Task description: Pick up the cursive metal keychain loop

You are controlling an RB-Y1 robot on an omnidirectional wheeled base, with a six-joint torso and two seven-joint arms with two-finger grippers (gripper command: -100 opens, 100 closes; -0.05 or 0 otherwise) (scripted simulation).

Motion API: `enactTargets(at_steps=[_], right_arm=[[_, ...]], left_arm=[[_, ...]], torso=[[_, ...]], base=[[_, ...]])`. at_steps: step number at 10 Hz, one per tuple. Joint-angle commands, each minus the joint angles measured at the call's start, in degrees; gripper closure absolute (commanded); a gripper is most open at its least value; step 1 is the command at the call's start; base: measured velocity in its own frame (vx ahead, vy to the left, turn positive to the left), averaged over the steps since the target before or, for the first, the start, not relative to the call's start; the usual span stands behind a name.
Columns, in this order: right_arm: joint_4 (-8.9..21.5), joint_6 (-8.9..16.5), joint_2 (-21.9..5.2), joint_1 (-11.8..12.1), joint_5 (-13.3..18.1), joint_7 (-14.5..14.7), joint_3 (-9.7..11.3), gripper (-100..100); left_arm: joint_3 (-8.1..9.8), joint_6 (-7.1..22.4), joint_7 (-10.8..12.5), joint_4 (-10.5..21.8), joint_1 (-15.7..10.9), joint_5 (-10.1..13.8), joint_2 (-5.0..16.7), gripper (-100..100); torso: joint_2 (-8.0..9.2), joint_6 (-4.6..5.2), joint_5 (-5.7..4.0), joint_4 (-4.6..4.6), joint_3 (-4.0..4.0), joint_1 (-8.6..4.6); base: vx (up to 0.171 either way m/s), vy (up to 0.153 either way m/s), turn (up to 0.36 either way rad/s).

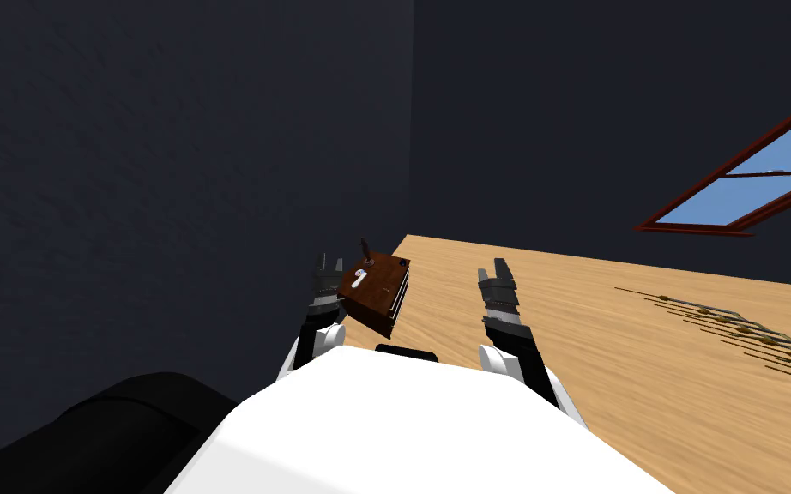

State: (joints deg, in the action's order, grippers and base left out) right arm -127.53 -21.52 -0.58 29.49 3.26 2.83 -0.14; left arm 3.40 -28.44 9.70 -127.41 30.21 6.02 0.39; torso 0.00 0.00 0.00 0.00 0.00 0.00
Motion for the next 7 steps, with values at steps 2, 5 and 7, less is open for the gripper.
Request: enactTargets(at_steps=[2, 5, 7], right_arm=[[0.0, 0.0, 0.0, 0.0, 0.0, 0.0, 0.0, 0], [0.0, 0.0, 0.0, 0.0, 0.0, 0.0, 0.0, 0], [0.0, 0.0, 0.0, 0.0, 0.0, 0.0, 0.0, 0]], left_arm=[[0.57, 0.5, -0.9, 0.4, -0.3, 0.7, 2.9, -100], [1.94, 1.9, -3.0, 1.3, -0.8, 2.5, 6.0, -100], [3.24, 3.3, -5.1, 2.3, -1.3, 4.3, 7.4, -100]], torso=[[0.0, 0.0, -0.01, 0.0, 0.0, -0.03], [0.02, 0.0, -0.04, 0.0, 0.01, -0.17], [-0.01, 0.01, -0.05, 0.0, -0.01, -0.23]], base=[[-0.001, -0.017, -0.009], [-0.003, -0.047, -0.017], [0.009, -0.066, -0.033]])
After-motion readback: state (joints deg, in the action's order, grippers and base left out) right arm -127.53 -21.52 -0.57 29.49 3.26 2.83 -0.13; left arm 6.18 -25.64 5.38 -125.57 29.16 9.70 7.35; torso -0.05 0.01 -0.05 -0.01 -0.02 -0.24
